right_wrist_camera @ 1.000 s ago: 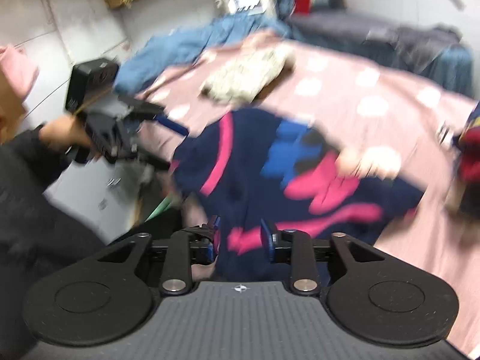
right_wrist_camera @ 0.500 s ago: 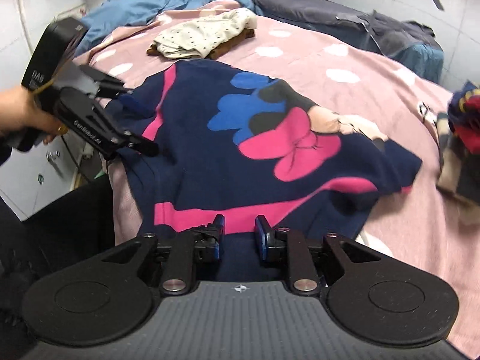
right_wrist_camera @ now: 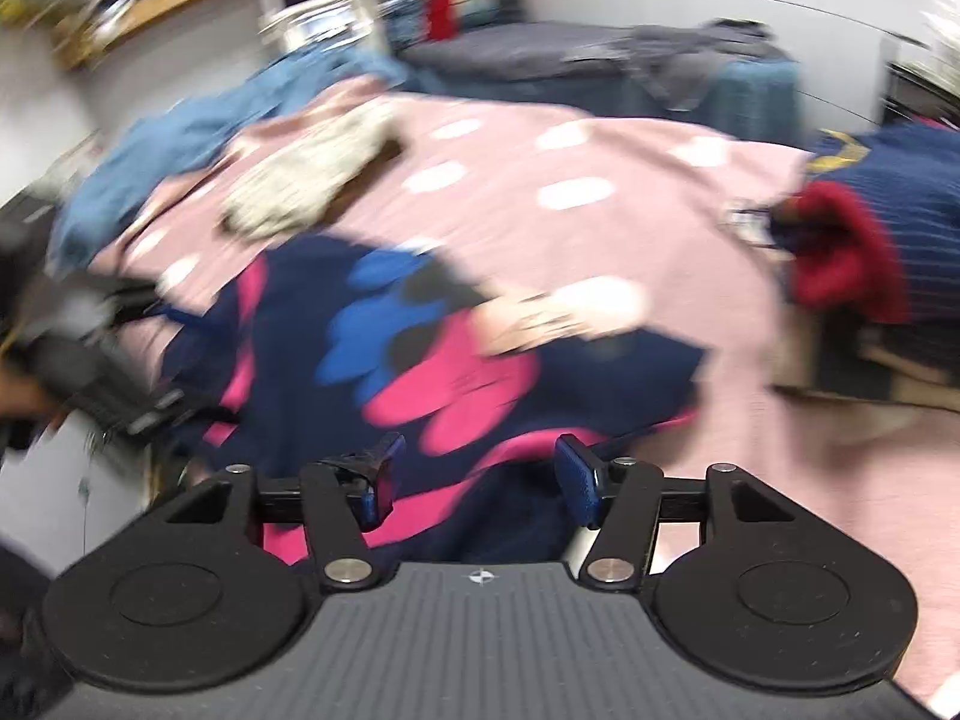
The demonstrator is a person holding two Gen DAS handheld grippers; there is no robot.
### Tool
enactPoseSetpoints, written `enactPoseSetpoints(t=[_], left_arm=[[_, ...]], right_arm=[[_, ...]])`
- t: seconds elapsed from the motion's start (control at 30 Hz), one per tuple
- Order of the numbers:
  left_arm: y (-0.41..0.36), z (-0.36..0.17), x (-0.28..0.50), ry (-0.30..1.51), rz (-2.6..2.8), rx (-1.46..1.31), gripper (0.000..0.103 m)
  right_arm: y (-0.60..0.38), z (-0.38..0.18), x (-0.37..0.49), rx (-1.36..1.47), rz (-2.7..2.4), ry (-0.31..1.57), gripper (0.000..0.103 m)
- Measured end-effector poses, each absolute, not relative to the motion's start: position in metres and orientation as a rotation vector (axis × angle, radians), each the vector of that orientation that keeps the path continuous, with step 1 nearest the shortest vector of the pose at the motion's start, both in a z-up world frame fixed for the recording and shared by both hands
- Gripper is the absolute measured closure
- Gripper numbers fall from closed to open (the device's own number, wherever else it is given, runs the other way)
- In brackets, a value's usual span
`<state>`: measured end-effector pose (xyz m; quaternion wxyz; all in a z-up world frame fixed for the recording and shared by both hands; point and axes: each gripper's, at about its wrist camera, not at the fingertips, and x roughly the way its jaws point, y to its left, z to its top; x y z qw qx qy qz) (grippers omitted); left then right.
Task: Fold small clothes
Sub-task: 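Grasp the folded navy sweatshirt edges with both grippers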
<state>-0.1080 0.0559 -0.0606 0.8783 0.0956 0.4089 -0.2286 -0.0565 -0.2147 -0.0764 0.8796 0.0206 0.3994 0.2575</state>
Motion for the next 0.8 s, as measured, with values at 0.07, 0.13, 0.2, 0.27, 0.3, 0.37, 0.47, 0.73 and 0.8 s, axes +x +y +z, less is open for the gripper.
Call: enactPoseSetpoints(t=[0.07, 0.13, 0.2, 0.27, 0.3, 0.37, 0.47, 0.73, 0.8], left_arm=[[0.027, -0.051, -0.113, 0.829, -0.552, 0.230, 0.006], [-0.009, -0.045, -0.120, 0.799, -0.664, 0.284, 0.006], [-0.043, -0.042, -0.129, 0.770, -0.743, 0.328, 0.006], [-0.073, -0.041, -0.137, 0.749, -0.800, 0.355, 0.006], [-0.086, -0.042, -0.142, 0.745, -0.829, 0.368, 0.006], [-0.110, -0.048, -0.152, 0.730, -0.887, 0.419, 0.006], [-0.133, -0.064, -0.164, 0.722, -0.895, 0.526, 0.009], [-0.148, -0.083, -0.168, 0.749, -0.851, 0.588, 0.009], [-0.147, -0.082, -0.167, 0.736, -0.831, 0.596, 0.010]], right_arm=[[-0.236, -0.080, -0.043, 0.187, 0.535, 0.867, 0.011], [-0.255, -0.089, -0.031, 0.339, 0.532, 0.917, 0.011], [-0.267, -0.098, -0.026, 0.433, 0.519, 0.940, 0.011], [-0.275, -0.107, -0.024, 0.520, 0.500, 0.990, 0.006], [-0.279, -0.113, -0.023, 0.570, 0.499, 1.018, 0.006], [-0.283, -0.122, -0.023, 0.639, 0.523, 1.064, 0.005], [-0.287, -0.123, -0.028, 0.659, 0.537, 1.078, 0.004], [-0.295, -0.125, -0.036, 0.648, 0.567, 1.050, 0.000], [-0.297, -0.124, -0.038, 0.640, 0.573, 1.041, 0.000]])
